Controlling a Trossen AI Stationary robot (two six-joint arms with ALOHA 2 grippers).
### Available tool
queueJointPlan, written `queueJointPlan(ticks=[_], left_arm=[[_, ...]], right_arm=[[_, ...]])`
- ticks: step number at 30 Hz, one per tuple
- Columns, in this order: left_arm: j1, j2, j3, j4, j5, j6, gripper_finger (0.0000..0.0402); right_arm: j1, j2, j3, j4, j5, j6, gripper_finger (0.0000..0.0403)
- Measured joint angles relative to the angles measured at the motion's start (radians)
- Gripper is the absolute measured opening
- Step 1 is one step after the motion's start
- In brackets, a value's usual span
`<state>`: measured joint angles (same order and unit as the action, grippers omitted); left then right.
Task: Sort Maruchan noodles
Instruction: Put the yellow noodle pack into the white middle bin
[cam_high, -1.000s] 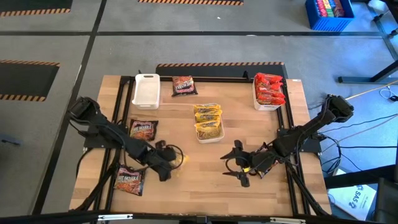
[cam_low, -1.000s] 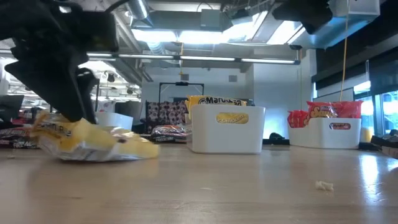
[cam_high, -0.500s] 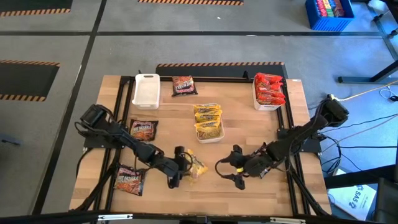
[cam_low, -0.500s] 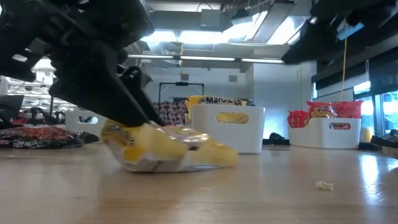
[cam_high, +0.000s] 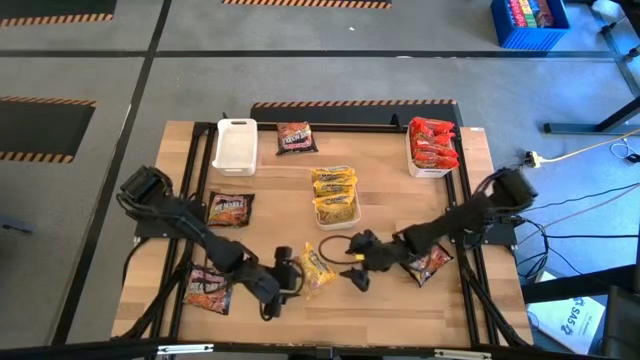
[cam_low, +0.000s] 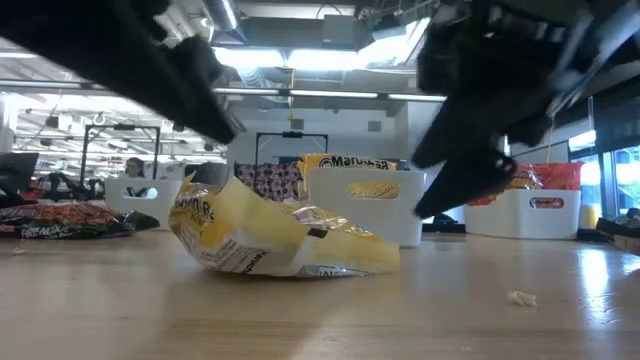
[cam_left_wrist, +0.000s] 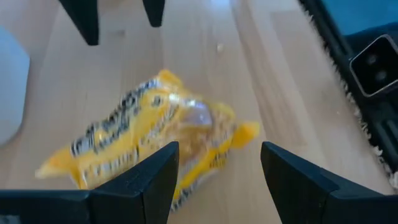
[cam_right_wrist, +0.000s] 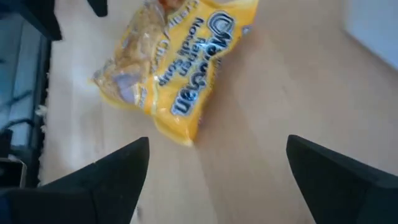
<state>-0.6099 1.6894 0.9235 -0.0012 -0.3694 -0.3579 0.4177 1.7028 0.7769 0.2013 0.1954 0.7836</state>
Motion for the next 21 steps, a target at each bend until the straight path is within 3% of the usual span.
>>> queueJointPlan(ticks=[7,15,21], left_arm=[[-0.011,0.063,-0.056,0.002,-0.038,-0.098,0.0222],[-0.007,0.139,-0.061,0.019,-0.039,-0.111,0.0222],[0.007,0.138,-0.06,0.033,-0.035,-0.104,0.0222]], right_arm=[[-0.07,0.113,-0.001,0.126,-0.107,0.076,0.0335],[-0.108,0.197,0.001,0.329,-0.226,0.107,0.0331],[-0.112,0.199,0.001,0.337,-0.315,0.102,0.0331]])
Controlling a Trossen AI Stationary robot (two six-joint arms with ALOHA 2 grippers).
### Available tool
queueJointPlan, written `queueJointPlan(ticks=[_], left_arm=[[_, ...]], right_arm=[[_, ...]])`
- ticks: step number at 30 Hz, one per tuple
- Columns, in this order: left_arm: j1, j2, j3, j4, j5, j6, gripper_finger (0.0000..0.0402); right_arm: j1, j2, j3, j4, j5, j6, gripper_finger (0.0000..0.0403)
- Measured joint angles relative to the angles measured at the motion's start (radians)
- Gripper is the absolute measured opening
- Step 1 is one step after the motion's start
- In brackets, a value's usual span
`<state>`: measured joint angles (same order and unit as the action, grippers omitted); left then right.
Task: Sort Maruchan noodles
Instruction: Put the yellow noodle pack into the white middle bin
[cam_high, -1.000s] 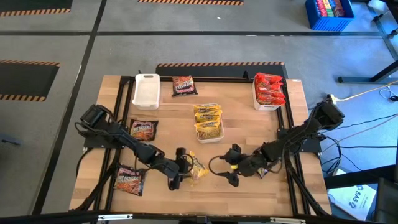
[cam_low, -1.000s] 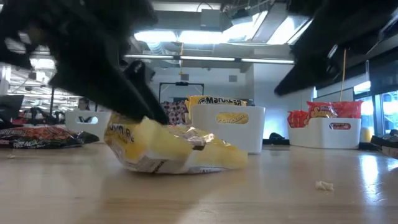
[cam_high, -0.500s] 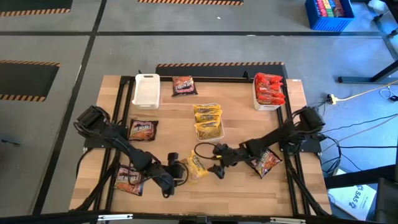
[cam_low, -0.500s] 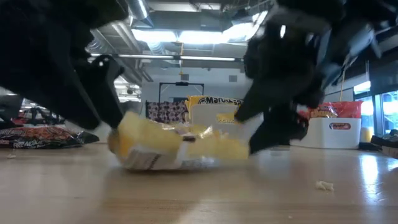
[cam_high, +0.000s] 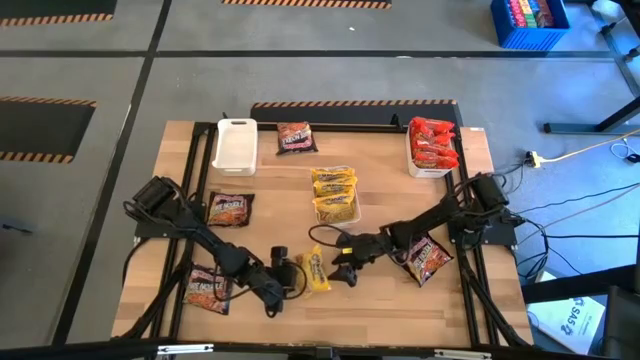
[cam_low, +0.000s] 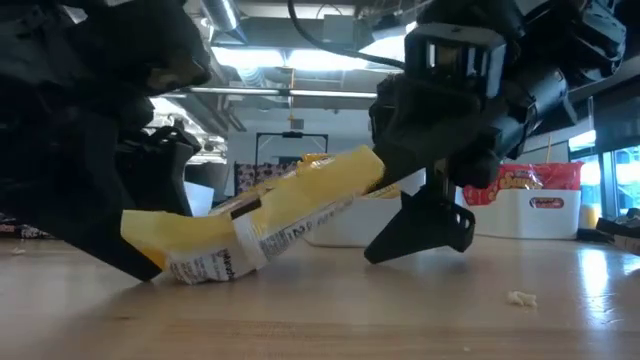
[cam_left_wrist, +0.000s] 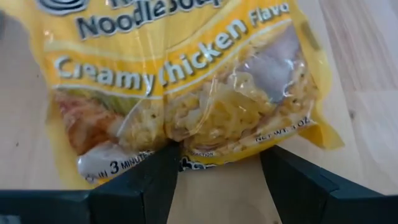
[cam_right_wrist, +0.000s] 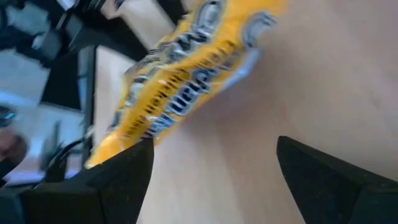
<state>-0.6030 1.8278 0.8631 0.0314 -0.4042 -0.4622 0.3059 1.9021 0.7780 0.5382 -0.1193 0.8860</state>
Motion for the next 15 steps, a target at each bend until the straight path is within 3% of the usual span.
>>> queueJointPlan(ticks=[5,7,15], left_arm=[[0.002,0.0,0.0,0.005,-0.002,0.0,0.0222],[0.002,0.0,0.0,0.007,-0.003,-0.001,0.0222],[0.013,-0.001,0.0,0.021,0.001,0.0,0.0222]], right_arm=[[-0.025,-0.001,0.0,-0.014,-0.233,0.032,0.0331],[-0.026,-0.001,0.0,-0.014,-0.272,0.049,0.0331],[-0.024,-0.002,0.0,0.07,-0.09,0.047,0.0331]])
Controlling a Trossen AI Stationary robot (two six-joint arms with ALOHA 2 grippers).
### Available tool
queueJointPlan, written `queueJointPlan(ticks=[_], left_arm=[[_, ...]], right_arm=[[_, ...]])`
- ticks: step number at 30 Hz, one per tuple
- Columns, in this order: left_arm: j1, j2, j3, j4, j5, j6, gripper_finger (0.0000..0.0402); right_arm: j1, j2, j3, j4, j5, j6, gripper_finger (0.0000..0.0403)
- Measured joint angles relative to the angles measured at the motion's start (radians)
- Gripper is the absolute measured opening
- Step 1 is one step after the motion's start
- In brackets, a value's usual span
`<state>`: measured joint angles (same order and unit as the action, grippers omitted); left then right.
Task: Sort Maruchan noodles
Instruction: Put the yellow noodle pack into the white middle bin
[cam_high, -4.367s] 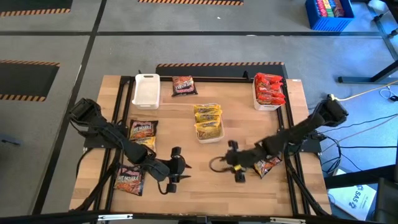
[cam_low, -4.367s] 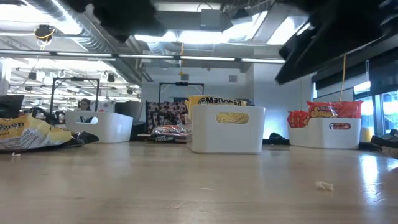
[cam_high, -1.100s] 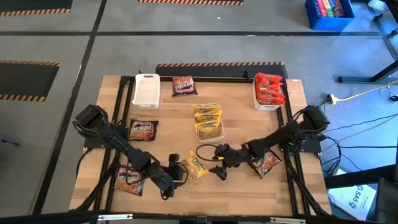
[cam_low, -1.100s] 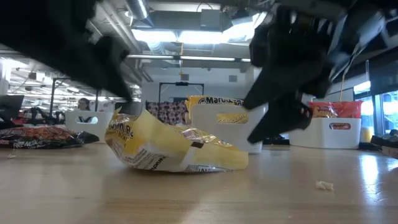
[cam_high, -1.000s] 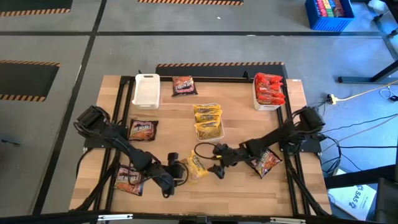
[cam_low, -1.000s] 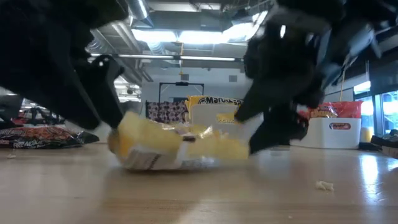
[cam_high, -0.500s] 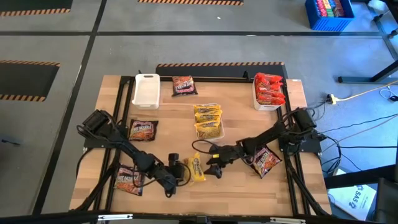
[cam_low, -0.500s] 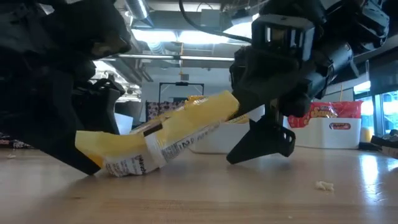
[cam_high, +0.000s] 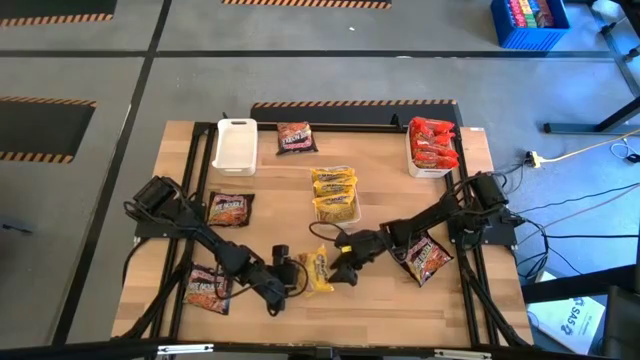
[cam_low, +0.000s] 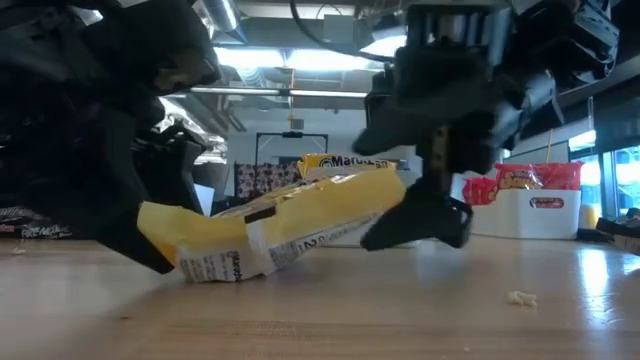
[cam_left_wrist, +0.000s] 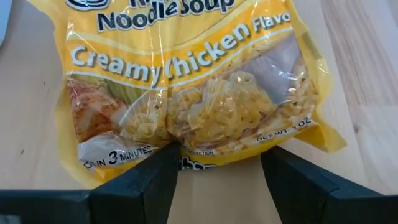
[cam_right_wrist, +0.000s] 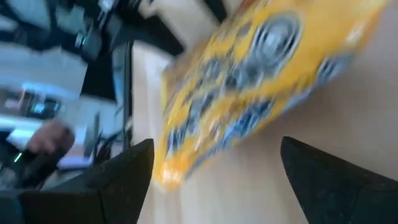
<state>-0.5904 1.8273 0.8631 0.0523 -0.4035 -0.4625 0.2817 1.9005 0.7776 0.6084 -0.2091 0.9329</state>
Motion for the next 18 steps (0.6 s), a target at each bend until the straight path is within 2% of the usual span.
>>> queueJointPlan(ticks=[5,12,18], left_arm=[[0.004,-0.001,0.0,0.007,0.001,0.001,0.0222],[0.006,-0.001,0.0,0.021,0.002,0.001,0.0222],[0.006,-0.001,0.0,0.029,0.006,0.001,0.0222]], right_arm=[[0.0,0.007,0.021,0.015,0.104,0.016,0.0331],[0.0,0.089,0.1,0.007,0.092,0.027,0.0331],[-0.002,0.125,0.137,0.011,0.103,-0.027,0.0331]])
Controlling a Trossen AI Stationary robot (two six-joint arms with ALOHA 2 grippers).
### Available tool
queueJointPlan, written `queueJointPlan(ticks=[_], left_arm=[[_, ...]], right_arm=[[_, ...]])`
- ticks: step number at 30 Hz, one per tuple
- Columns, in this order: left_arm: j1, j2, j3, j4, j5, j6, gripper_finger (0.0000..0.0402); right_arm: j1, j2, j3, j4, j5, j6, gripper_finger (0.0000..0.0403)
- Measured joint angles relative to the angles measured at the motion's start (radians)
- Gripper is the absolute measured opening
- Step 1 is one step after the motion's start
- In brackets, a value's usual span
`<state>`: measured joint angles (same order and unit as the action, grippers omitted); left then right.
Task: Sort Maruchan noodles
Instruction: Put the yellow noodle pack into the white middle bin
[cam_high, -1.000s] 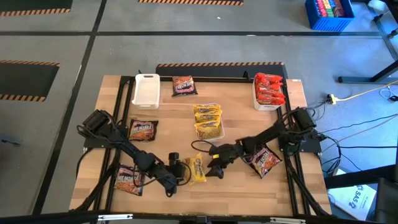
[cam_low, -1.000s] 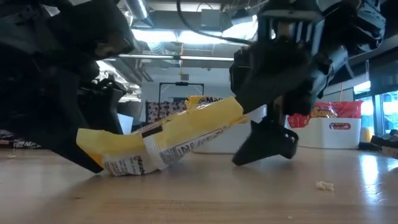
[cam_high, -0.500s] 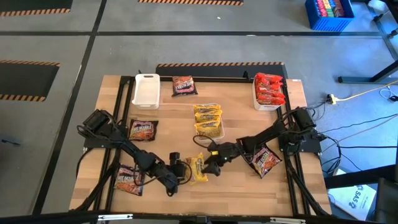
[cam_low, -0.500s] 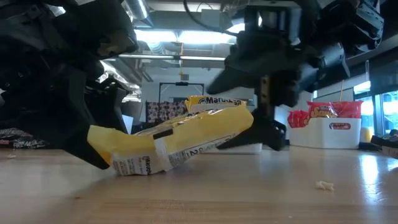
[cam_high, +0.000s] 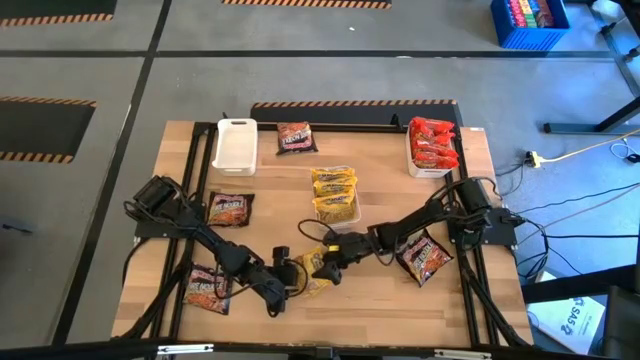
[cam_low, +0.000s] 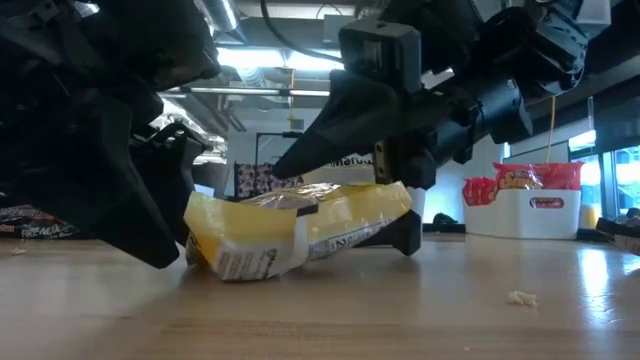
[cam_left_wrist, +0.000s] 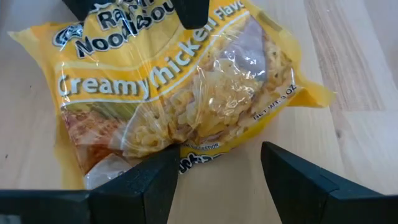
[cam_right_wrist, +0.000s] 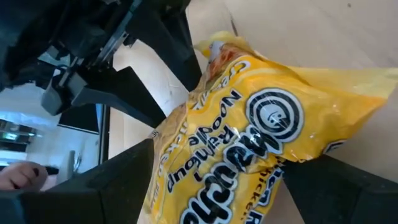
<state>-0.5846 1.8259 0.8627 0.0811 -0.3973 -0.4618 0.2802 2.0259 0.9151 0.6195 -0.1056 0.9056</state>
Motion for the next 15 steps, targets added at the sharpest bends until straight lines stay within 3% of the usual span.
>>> queueJointPlan(ticks=[7,15], left_arm=[[0.0,0.0,0.0,0.0,-0.004,0.0,0.0222],[0.0,0.0,-0.001,0.064,0.0,0.05,0.0222]], right_arm=[[0.0,0.0,0.005,0.001,0.012,-0.021,0.0322],[0.0,0.003,0.005,-0.002,0.005,0.011,0.0256]])
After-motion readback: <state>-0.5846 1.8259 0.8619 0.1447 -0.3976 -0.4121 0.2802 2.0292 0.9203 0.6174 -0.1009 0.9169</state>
